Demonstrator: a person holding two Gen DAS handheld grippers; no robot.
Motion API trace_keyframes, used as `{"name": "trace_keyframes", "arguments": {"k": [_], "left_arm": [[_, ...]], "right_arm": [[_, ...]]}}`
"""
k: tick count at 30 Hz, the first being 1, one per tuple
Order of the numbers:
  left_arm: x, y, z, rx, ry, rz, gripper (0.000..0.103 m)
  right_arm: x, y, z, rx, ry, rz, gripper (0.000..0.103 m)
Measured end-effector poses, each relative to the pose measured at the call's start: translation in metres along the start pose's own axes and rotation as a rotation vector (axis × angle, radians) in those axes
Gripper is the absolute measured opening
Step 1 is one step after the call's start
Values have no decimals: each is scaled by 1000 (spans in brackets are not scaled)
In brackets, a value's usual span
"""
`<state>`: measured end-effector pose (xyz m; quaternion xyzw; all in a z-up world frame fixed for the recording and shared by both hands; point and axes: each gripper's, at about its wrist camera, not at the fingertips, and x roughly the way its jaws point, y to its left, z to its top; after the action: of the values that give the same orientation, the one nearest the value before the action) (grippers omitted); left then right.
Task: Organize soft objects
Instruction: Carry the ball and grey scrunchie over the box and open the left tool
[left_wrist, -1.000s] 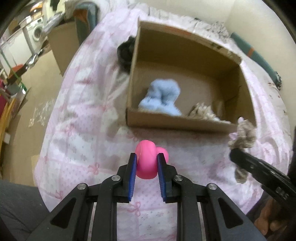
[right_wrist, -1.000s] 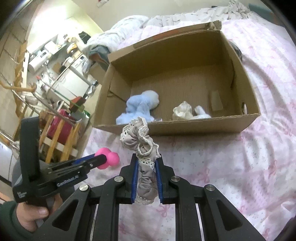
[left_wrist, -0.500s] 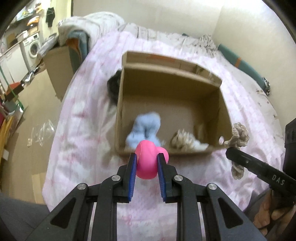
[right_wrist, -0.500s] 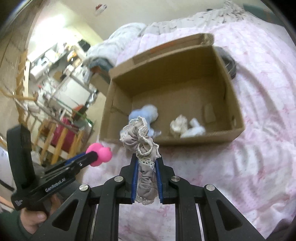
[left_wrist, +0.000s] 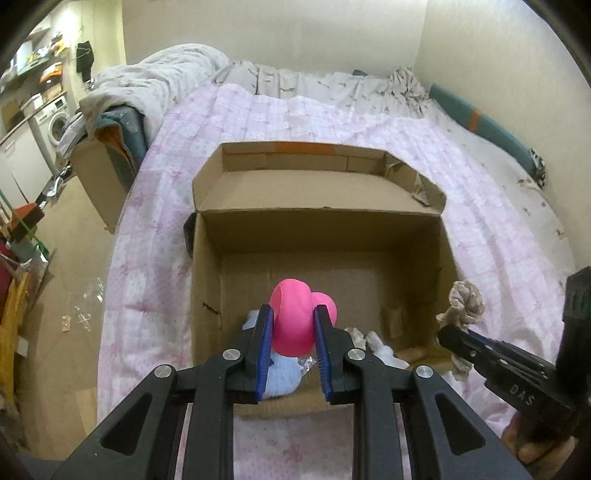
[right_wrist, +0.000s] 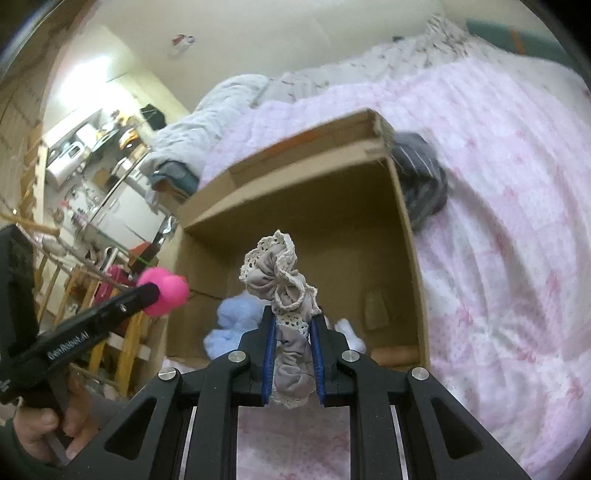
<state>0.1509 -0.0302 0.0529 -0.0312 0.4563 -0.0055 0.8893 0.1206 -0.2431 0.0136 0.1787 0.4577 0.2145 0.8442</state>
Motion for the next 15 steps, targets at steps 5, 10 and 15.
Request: {"name": "trace_keyframes", "arguments": {"k": [5,10,15], "left_arm": [[26,-2,-7,-14,46,10,20],[40,-6,-13,-16,62,29,20],[47,-13,-12,-4,64,55,20]], "right_arm": [[9,-11,-1,28,18,-32,19],[15,-11,-2,26,43,-49,19],[16,-6,-4,11,42,-54,19]]}}
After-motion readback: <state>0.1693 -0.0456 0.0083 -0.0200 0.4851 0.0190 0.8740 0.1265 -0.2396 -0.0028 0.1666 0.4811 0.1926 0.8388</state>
